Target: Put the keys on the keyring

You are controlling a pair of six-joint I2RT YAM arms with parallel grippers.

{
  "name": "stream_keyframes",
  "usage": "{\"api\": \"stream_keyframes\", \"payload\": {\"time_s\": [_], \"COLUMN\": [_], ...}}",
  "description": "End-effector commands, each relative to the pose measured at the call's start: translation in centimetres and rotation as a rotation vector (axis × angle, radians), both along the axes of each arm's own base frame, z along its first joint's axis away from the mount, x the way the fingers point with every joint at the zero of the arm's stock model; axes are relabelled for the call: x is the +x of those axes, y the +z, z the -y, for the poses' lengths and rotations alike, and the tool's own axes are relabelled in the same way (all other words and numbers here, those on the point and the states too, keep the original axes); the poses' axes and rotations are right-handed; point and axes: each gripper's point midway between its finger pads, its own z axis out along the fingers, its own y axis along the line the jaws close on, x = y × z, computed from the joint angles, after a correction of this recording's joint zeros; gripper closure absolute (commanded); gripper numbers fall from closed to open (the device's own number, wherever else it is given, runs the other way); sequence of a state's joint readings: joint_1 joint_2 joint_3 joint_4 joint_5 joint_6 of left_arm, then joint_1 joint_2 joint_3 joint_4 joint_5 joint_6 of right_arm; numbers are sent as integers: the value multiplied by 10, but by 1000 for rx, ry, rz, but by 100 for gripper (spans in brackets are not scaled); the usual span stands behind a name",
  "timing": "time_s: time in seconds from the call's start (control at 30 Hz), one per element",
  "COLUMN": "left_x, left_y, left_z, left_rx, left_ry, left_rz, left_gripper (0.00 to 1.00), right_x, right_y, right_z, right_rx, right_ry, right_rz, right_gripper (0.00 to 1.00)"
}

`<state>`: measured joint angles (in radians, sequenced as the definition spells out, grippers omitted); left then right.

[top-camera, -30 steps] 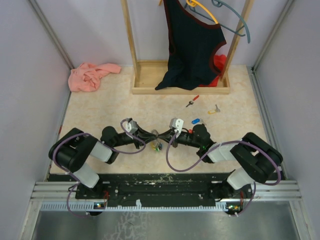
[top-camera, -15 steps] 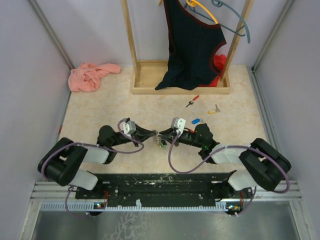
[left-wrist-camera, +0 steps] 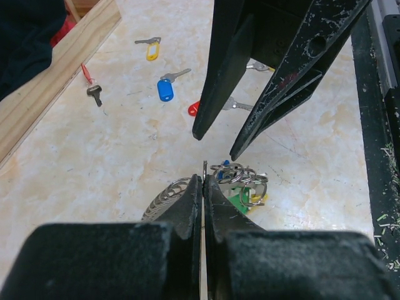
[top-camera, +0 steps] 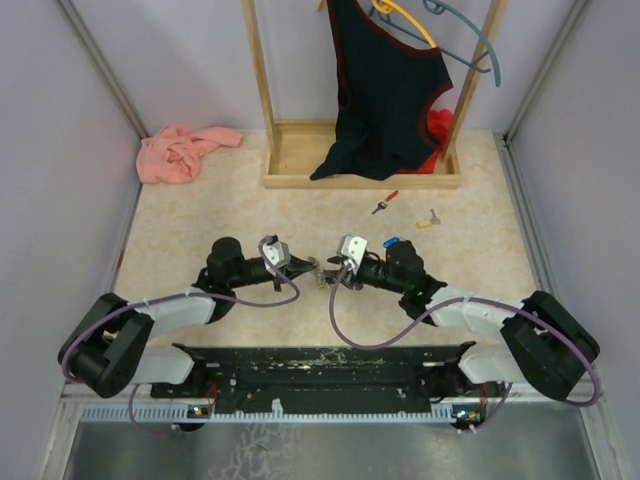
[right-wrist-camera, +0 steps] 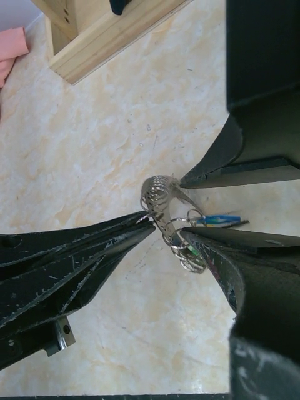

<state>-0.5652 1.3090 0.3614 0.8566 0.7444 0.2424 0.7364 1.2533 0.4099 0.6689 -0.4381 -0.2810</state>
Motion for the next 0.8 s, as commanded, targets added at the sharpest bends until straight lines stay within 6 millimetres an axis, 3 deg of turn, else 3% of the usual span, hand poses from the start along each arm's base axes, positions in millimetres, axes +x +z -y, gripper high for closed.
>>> {"api": "stream_keyframes", "payload": {"time_s": [0.0, 0.4, 0.53, 0.77], "left_x": [2, -3, -5, -7], "left_y": [6, 2, 2, 0], "left_z": [6, 12, 13, 13], "left_rx": [17, 27, 29, 36], "left_ry": [-24, -67, -78, -85], "left_rz": [43, 24, 17, 19], "left_gripper": [100, 100, 100, 100], "right_x": [10, 0, 3, 5], "right_y": [29, 26, 27, 27], "right_z": [-8, -22, -23, -22], "right_rx": [17, 14, 10, -1], "right_ry": [24, 139, 137, 129], "right_rz": [102, 123, 126, 138], "right_gripper": [68, 71, 77, 78]}}
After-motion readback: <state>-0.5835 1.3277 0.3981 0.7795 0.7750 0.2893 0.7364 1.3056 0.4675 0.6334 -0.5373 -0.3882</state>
